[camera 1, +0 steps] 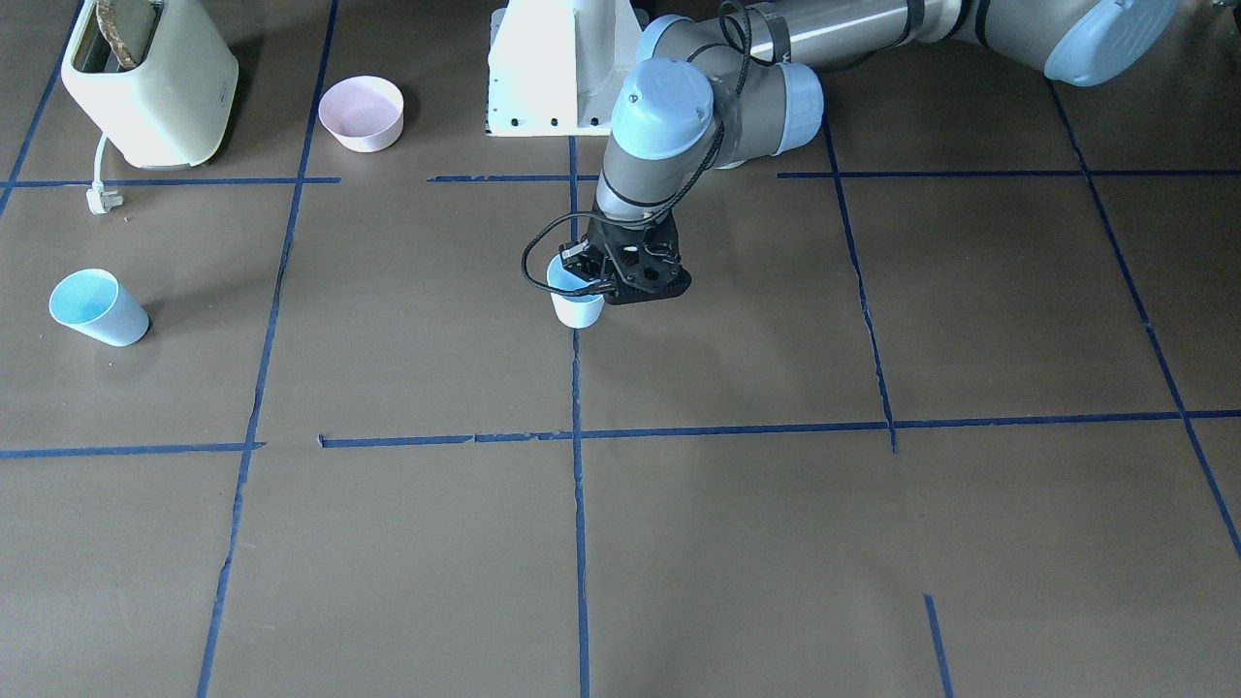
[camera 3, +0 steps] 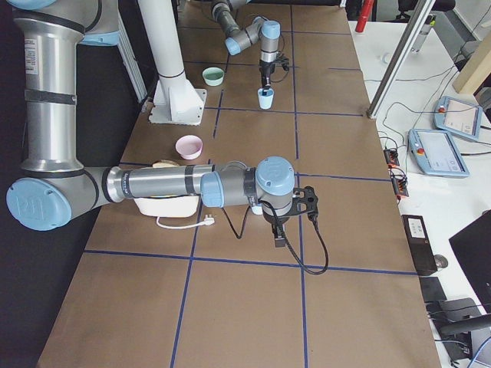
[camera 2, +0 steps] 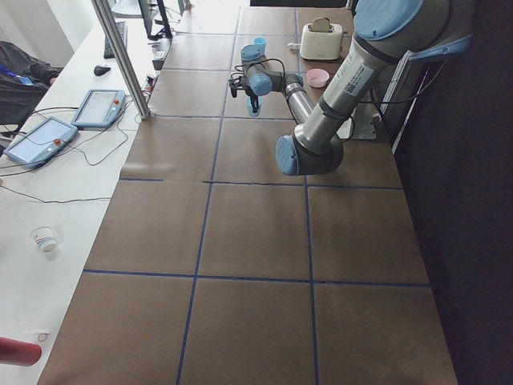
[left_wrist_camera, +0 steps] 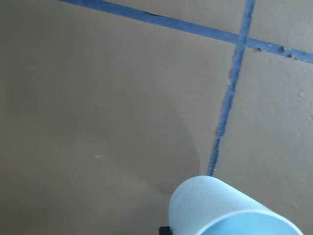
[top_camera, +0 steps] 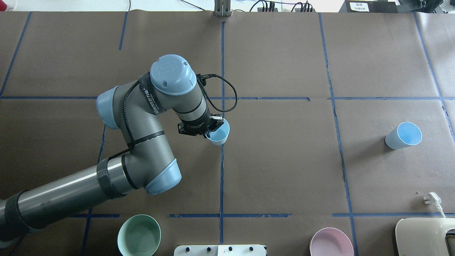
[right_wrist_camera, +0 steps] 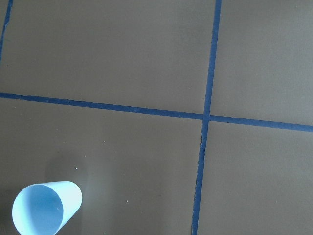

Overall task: Stack blue cups with both arms
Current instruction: 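Carry the light-blue cup with the left gripper to the table centre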

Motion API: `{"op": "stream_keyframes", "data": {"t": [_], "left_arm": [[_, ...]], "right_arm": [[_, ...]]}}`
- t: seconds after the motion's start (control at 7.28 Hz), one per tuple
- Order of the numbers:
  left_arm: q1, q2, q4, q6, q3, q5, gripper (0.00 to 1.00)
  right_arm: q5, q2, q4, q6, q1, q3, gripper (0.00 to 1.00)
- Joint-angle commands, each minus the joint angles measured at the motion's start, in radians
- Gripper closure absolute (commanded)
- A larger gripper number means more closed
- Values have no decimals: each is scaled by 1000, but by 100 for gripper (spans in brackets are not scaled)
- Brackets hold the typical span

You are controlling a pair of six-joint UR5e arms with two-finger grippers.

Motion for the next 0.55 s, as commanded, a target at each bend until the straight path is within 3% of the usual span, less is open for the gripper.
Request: {"op": "stream_keyframes", "data": {"t": [0.0, 0.41], "left_arm": [[11, -18, -26, -5, 42, 2, 99], [11, 6, -18, -5, 41, 3, 97]], "right_arm": [[0, 0, 0, 0, 0, 0, 0], [3, 0, 0, 0, 0, 1, 0]]}}
